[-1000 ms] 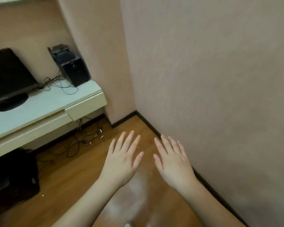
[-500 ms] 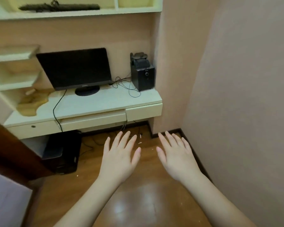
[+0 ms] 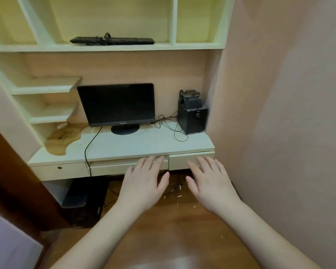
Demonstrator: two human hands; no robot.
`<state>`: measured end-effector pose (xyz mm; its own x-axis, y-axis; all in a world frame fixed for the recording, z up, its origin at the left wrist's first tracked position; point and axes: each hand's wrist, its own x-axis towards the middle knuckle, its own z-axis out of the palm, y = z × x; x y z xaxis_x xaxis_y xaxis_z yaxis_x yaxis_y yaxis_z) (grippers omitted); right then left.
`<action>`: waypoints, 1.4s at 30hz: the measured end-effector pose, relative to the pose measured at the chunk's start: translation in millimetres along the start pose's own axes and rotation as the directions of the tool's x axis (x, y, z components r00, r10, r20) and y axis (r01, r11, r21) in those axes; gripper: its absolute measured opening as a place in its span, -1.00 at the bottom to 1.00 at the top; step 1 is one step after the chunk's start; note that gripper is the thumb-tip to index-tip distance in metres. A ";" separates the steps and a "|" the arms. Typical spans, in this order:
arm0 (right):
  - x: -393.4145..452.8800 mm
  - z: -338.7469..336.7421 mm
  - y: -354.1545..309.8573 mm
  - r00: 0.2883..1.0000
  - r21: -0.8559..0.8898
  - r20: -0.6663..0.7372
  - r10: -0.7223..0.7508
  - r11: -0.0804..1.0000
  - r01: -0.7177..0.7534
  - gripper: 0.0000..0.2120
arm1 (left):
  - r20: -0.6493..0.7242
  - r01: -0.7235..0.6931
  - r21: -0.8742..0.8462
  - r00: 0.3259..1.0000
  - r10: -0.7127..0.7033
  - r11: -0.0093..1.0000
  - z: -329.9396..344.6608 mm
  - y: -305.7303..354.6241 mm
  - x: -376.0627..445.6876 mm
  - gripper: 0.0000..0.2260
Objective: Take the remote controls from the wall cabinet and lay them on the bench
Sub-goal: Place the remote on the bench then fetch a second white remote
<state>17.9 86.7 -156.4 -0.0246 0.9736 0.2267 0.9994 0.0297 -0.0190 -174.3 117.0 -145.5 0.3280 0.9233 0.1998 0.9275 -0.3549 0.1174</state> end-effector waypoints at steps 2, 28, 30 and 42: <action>18.0 -5.9 5.8 1.000 0.015 -0.005 -0.006 1.000 0.006 -0.48 | -0.005 -0.021 0.016 1.000 0.021 1.000 -4.3 6.8 17.1 -0.50; 251.1 -91.2 184.9 0.951 -0.002 -0.264 -0.162 0.986 0.168 -0.62 | -0.242 -0.008 0.173 0.969 0.050 0.985 -62.8 119.5 288.7 -0.58; 266.8 -96.5 190.8 0.947 -0.027 -0.275 -0.167 0.986 0.166 -0.62 | -0.218 -0.006 0.178 0.975 0.046 0.984 -68.9 118.1 307.5 -0.57; 359.6 -117.7 170.4 0.934 -0.113 -0.306 -0.185 0.981 0.158 -0.58 | -0.294 -0.076 0.210 0.946 0.138 0.975 -103.8 72.9 401.3 -0.55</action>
<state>182.3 415.2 36.5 -0.2003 0.8343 0.5137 0.9794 0.1570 0.1270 6.3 446.3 44.3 0.3852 0.7813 0.4911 0.9166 -0.3857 -0.1054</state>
